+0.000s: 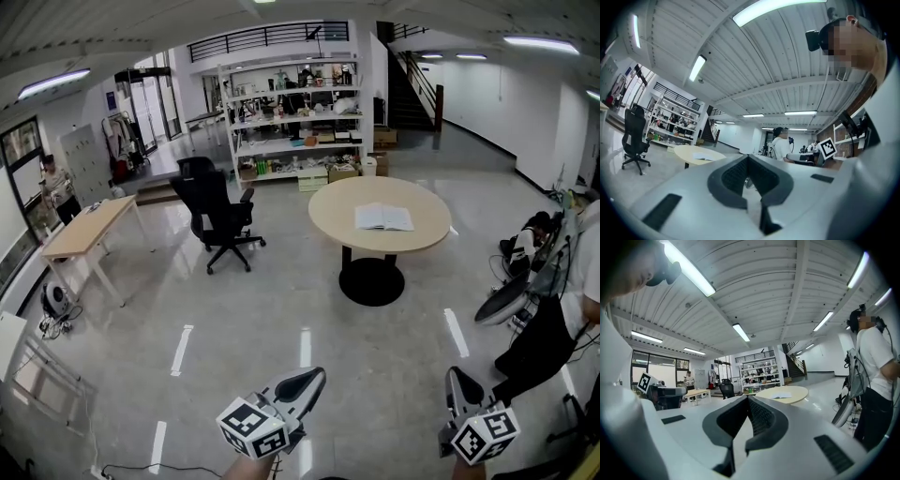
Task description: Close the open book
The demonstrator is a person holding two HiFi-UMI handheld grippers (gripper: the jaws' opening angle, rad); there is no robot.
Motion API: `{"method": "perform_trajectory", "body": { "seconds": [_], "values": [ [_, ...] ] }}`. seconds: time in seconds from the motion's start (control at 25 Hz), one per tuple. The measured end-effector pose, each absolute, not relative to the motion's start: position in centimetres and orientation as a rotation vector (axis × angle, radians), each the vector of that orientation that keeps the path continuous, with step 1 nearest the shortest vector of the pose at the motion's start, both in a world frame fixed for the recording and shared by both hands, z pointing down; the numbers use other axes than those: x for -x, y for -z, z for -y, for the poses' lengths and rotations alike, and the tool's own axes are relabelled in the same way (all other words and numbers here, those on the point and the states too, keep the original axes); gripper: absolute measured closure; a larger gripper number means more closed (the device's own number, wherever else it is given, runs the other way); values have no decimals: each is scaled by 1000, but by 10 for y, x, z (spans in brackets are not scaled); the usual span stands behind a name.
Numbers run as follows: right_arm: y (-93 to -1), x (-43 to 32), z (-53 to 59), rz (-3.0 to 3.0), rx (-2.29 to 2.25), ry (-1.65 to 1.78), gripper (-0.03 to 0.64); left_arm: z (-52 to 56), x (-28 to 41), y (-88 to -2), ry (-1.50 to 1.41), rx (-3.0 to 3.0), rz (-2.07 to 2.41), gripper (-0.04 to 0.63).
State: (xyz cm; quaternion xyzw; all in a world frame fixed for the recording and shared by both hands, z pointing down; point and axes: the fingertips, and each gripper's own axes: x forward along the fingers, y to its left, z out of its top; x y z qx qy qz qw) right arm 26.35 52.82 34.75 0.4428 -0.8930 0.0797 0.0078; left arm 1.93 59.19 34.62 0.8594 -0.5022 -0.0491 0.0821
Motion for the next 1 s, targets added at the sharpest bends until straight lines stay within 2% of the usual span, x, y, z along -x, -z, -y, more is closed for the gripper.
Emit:
{"method": "perform_trajectory", "body": {
  "seconds": [0.44, 1.0],
  "values": [
    [-365, -226, -481, 2760, -1389, -273, 618, -531, 2, -357, 137, -2610, 1416, 611],
    [-342, -219, -263, 2874, -1248, -226, 618, -319, 1, -348, 124, -2548, 1492, 611]
  ]
}}
